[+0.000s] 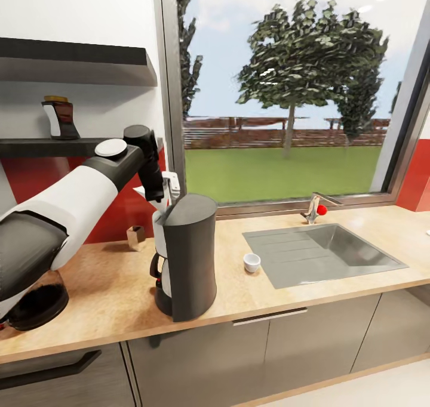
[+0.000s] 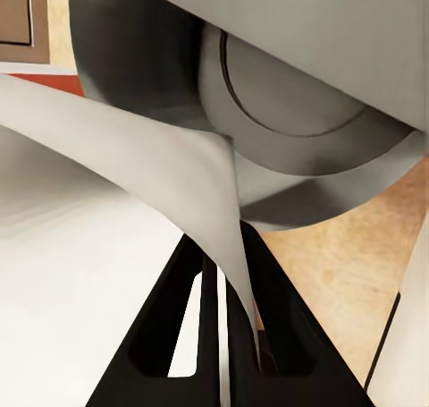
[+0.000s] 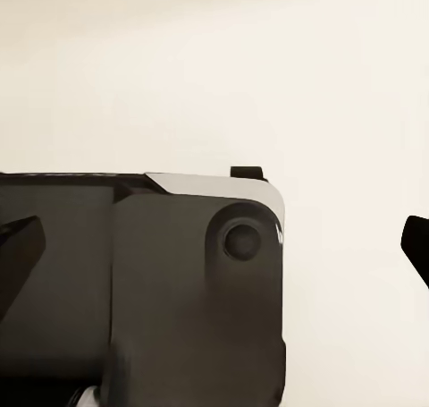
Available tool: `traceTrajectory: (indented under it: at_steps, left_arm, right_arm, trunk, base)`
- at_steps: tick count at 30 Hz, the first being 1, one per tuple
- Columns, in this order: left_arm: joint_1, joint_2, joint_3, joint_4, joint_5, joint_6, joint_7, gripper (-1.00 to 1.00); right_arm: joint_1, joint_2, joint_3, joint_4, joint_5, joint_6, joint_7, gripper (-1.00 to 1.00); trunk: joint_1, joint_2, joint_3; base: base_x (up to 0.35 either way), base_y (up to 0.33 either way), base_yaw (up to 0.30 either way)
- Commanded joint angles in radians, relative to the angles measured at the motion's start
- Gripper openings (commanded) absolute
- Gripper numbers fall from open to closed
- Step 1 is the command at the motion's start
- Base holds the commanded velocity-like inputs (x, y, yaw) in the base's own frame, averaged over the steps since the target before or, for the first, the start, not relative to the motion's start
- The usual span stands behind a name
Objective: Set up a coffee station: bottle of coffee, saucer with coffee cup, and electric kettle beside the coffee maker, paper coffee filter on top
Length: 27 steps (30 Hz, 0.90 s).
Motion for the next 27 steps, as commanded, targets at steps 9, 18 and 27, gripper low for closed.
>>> traceTrajectory:
  at_steps: [9,18,27]
  left_arm:
    - [0.002,-0.001,-0.005,-0.001,-0.003,0.006,-0.006,-1.0]
    - [0.002,0.0,-0.004,-0.001,-0.003,0.005,-0.006,1.0]
    - [0.002,0.001,-0.004,-0.002,-0.004,0.005,-0.006,1.0]
  right_arm:
    - [-0.001,0.0,-0.001,0.001,0.001,-0.003,0.0,1.0]
    - [0.0,0.0,-0.001,0.001,0.001,-0.003,0.0,1.0]
    - [0.0,0.0,-0.001,0.001,0.001,-0.003,0.0,1.0]
  trunk:
    - [0.0,-0.001,0.0]
    - [0.0,-0.001,0.0]
    - [0.0,-0.001,0.0]
  base:
    - [0.0,0.0,0.0]
    - [0.0,0.0,0.0]
    - [0.0,0.0,0.0]
